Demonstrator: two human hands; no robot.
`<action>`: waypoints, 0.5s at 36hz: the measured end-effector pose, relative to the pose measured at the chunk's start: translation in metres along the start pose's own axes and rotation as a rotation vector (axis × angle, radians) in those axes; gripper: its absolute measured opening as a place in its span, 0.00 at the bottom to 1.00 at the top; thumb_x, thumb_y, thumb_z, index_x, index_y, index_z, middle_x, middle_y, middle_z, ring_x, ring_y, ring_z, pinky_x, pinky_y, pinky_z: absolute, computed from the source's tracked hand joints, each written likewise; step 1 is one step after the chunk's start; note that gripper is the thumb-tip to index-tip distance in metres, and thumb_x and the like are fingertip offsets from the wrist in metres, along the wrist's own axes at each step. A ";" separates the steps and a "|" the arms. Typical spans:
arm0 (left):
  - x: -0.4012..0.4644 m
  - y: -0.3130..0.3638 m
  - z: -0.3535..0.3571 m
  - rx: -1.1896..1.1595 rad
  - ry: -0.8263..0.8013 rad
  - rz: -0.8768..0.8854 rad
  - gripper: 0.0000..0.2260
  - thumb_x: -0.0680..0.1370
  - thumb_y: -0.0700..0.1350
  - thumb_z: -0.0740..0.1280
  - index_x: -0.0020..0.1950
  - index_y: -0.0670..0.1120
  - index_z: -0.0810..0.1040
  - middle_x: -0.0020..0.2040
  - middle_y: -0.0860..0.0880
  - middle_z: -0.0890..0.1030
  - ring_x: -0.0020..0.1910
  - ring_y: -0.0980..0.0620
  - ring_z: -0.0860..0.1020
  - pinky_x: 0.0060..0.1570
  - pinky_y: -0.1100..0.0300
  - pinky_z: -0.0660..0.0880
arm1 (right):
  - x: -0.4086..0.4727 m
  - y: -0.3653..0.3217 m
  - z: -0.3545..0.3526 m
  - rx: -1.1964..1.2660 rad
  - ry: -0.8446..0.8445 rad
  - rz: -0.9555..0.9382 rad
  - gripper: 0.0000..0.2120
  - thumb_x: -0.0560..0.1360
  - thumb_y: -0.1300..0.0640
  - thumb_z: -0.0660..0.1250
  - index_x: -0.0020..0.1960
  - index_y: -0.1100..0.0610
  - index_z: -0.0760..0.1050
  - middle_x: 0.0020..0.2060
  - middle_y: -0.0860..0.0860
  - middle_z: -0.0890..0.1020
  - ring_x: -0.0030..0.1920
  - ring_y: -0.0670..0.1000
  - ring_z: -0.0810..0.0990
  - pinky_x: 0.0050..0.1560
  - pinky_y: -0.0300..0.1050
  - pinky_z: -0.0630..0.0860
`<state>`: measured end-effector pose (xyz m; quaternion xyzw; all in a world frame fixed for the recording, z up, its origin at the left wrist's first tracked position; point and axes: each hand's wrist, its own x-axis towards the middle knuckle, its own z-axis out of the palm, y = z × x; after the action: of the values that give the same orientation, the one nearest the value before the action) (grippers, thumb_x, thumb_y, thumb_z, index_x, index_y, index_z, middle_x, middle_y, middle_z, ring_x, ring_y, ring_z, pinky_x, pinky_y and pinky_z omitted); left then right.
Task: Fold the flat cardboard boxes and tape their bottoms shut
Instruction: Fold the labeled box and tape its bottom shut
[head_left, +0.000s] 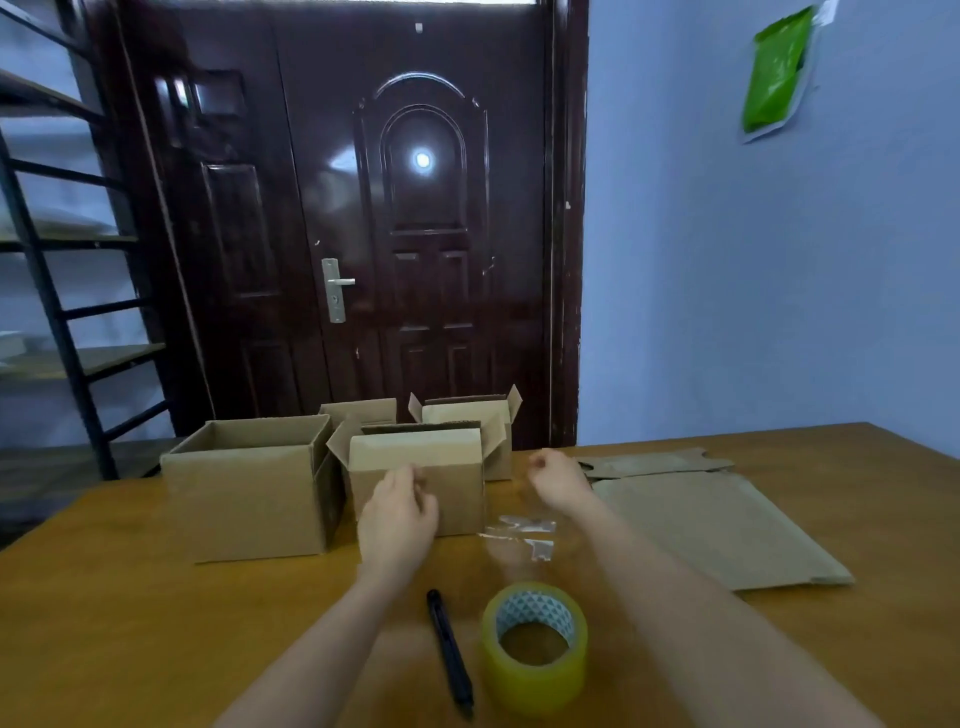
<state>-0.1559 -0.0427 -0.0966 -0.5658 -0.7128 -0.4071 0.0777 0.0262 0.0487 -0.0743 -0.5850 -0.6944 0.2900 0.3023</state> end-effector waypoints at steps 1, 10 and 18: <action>-0.001 0.008 0.001 0.025 -0.024 0.062 0.07 0.77 0.44 0.63 0.55 0.49 0.73 0.45 0.54 0.75 0.43 0.57 0.74 0.39 0.64 0.72 | -0.001 0.003 -0.007 -0.043 0.009 -0.010 0.17 0.80 0.62 0.56 0.68 0.58 0.69 0.64 0.55 0.75 0.60 0.54 0.75 0.53 0.42 0.72; 0.006 0.082 0.025 0.344 -0.337 0.521 0.19 0.79 0.49 0.56 0.69 0.48 0.66 0.64 0.50 0.73 0.63 0.49 0.70 0.60 0.55 0.68 | -0.014 0.043 -0.073 -0.364 0.061 -0.037 0.12 0.77 0.64 0.56 0.58 0.60 0.73 0.56 0.57 0.76 0.54 0.57 0.76 0.54 0.48 0.74; -0.003 0.136 0.066 0.446 -0.532 0.605 0.22 0.79 0.51 0.57 0.72 0.47 0.64 0.69 0.46 0.69 0.68 0.46 0.66 0.64 0.51 0.64 | -0.031 0.104 -0.130 -0.427 0.067 0.157 0.18 0.79 0.63 0.53 0.67 0.62 0.67 0.63 0.59 0.74 0.60 0.57 0.75 0.57 0.46 0.72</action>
<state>-0.0135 0.0031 -0.0745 -0.8028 -0.5809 -0.0437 0.1272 0.1953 0.0402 -0.0708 -0.6974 -0.6818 0.1397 0.1712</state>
